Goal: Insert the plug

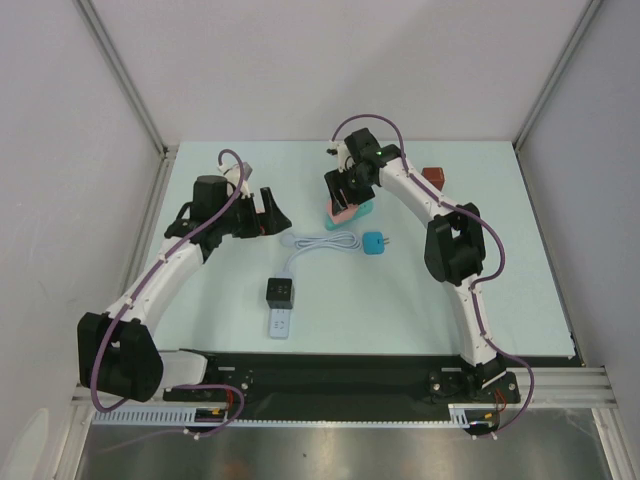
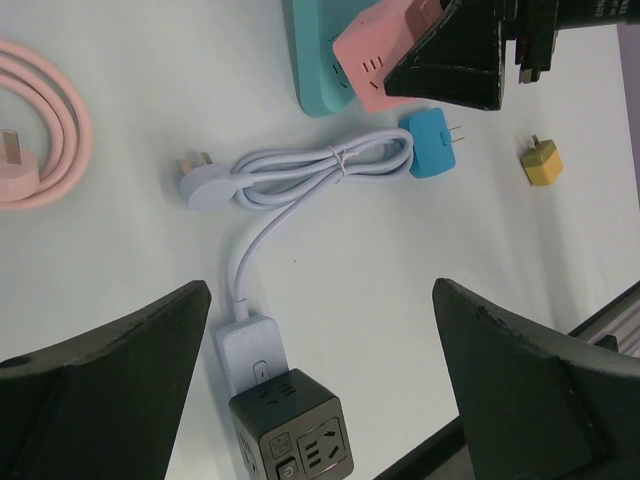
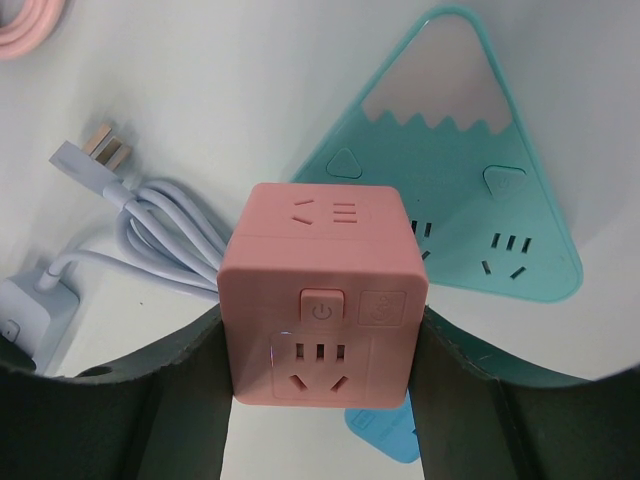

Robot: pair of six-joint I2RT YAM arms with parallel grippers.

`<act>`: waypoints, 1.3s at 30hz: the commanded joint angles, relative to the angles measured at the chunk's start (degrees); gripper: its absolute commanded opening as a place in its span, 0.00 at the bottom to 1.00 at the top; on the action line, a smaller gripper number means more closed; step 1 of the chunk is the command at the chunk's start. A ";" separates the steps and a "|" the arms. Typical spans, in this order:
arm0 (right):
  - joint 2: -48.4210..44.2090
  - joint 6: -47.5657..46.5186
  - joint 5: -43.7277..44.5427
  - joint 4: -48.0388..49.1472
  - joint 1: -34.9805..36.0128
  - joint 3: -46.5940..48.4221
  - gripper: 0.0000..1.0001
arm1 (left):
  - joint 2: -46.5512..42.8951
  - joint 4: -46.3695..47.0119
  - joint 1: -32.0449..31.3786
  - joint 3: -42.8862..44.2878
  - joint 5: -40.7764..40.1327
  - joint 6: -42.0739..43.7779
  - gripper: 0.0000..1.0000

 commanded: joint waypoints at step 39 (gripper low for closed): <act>8.06 1.67 14.37 -3.83 6.42 6.17 0.00 | -3.69 1.58 1.99 -0.06 -1.34 -0.87 1.00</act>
